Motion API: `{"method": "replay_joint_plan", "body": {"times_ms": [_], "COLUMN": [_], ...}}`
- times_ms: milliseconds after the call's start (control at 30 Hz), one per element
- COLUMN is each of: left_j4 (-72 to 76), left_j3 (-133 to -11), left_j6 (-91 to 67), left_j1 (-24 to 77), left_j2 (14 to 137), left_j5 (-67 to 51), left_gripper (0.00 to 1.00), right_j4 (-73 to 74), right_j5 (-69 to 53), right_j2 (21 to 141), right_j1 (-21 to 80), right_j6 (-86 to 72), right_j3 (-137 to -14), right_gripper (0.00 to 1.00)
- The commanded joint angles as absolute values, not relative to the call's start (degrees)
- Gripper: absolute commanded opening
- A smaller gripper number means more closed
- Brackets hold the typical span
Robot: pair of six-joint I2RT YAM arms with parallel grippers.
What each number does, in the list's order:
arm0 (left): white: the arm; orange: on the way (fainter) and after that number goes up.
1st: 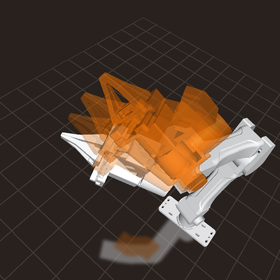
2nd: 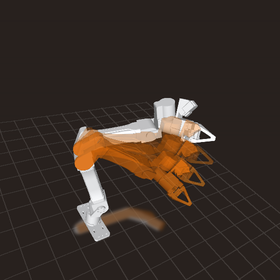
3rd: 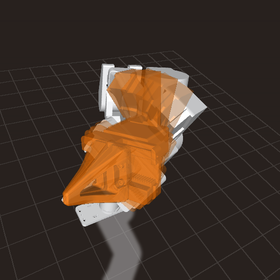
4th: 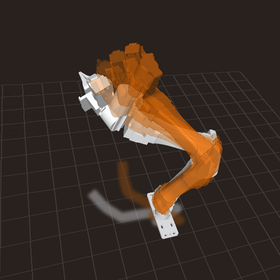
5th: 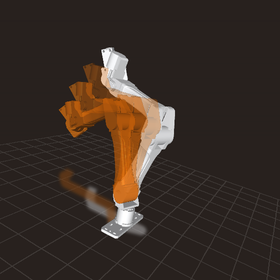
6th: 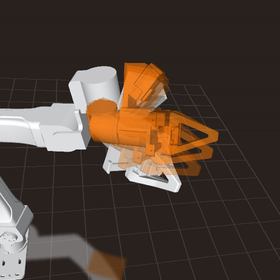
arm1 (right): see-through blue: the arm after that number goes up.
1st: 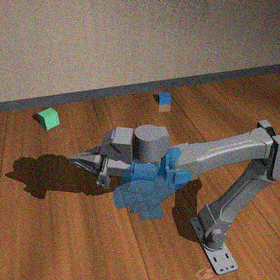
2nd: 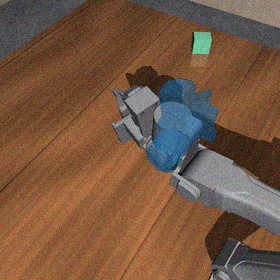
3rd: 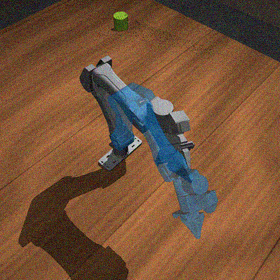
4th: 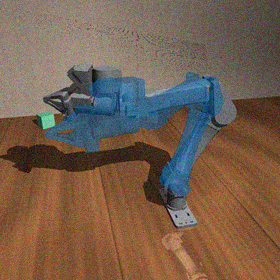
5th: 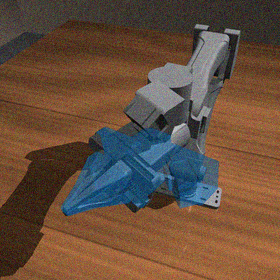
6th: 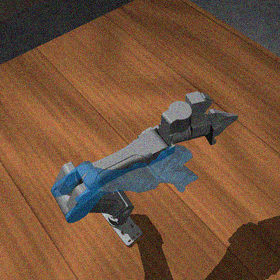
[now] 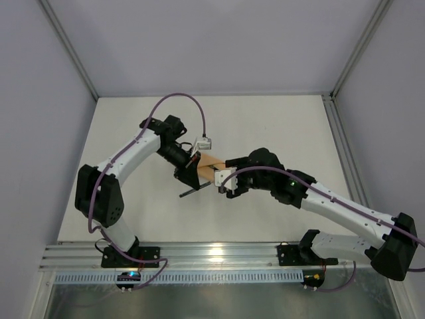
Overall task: Fold the napkin into a case and place the utensils inside
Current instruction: Pass from the left arm to the right, then stuff the fork into the folded napkin.
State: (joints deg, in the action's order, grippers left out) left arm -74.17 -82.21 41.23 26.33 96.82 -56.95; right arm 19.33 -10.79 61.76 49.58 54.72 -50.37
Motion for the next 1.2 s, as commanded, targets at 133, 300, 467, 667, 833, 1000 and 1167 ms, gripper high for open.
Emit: {"method": "replay_joint_plan", "body": {"times_ms": [133, 300, 467, 667, 833, 1000, 1167], "left_j4": [-72.77, -72.77, -71.81, -64.87, -63.72, -61.08, -59.95], "left_j3": [-81.21, -80.86, -80.68, -78.93, -79.54, -80.33, -80.34], "left_j6": [39.81, 40.08, 39.56, 36.04, 36.48, 33.84, 36.99], "left_j1": [26.02, 26.02, 26.02, 26.02, 25.84, 23.91, 23.64], "left_j2": [94.66, 94.57, 94.57, 90.45, 87.72, 88.5, 89.38], "left_j5": [-57.75, -57.39, -55.12, -48.44, -45.18, -44.39, -37.98], "left_gripper": [0.0, 0.0, 0.0, 0.53, 0.63, 0.7, 0.75], "right_j4": [17.49, 19.95, 24.51, 25.75, 24.08, 22.94, 16.98], "right_j5": [-5.81, -4.22, -6.76, -13.69, -19.07, -23.81, -32.43], "right_j2": [68.28, 70.14, 70.93, 69.79, 69.78, 69.7, 69.79], "right_j1": [50.01, 50.01, 50.01, 49.22, 48.17, 44.48, 36.31], "right_j6": [51.33, 47.99, 44.66, 34.3, 20.52, 10.21, 0.72], "right_j3": [-56.42, -58.18, -59.85, -57.05, -51.43, -47.29, -41.84], "right_gripper": [0.49, 0.16, 0.04, 0.04, 0.04, 0.04, 0.04]}}
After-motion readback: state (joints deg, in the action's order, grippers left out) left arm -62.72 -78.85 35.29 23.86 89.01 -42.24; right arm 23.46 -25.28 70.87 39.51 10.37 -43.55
